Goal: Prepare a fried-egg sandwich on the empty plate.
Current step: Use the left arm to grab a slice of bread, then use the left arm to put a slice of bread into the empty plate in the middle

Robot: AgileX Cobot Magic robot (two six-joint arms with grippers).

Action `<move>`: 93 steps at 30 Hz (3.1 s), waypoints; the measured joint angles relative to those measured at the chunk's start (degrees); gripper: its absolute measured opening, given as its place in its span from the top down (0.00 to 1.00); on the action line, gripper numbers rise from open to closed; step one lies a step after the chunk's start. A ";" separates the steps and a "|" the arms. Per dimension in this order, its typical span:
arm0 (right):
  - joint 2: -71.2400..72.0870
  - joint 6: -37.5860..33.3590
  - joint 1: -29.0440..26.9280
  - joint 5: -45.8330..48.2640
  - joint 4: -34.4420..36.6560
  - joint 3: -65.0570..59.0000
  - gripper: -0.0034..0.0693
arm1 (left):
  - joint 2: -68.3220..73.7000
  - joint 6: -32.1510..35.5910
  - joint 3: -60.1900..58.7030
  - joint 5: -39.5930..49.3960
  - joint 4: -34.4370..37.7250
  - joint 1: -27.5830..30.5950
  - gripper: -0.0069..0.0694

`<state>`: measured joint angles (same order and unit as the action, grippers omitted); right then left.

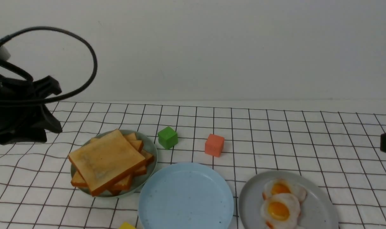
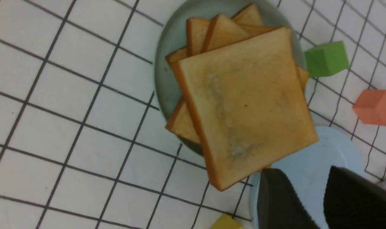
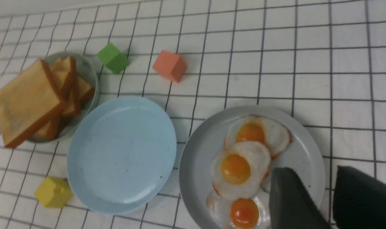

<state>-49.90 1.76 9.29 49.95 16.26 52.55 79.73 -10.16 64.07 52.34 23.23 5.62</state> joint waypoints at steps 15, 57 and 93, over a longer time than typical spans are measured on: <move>0.00 -4.95 0.40 1.92 0.52 -0.06 0.62 | 19.03 39.67 0.10 2.57 26.66 13.45 0.15; 0.00 -4.95 0.40 -0.28 1.72 -0.06 0.62 | 32.81 57.42 0.57 1.17 39.86 13.52 0.83; -0.09 -4.95 0.40 1.27 1.50 -0.06 0.62 | 22.01 70.44 0.57 -2.18 31.70 -14.39 0.83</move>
<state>-49.99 -3.19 9.68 51.22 17.76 52.49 101.74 60.27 64.64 50.17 54.94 -8.78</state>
